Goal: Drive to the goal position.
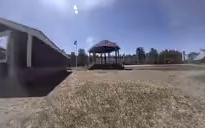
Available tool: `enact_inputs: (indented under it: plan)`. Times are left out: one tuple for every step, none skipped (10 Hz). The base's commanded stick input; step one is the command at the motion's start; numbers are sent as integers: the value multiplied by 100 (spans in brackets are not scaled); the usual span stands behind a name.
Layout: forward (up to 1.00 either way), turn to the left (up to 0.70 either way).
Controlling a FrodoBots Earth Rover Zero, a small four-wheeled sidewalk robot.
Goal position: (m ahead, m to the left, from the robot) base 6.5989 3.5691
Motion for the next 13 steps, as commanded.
enact_inputs:
  plan:
    - [70, 0]
    - [70, 0]
    - [70, 0]
    - [70, 0]
    - [70, 0]
    - [70, 0]
    - [70, 0]
    - [70, 0]
    - [70, 0]
    - [70, 0]
    - [70, 0]
    - [70, 0]
    - [70, 0]
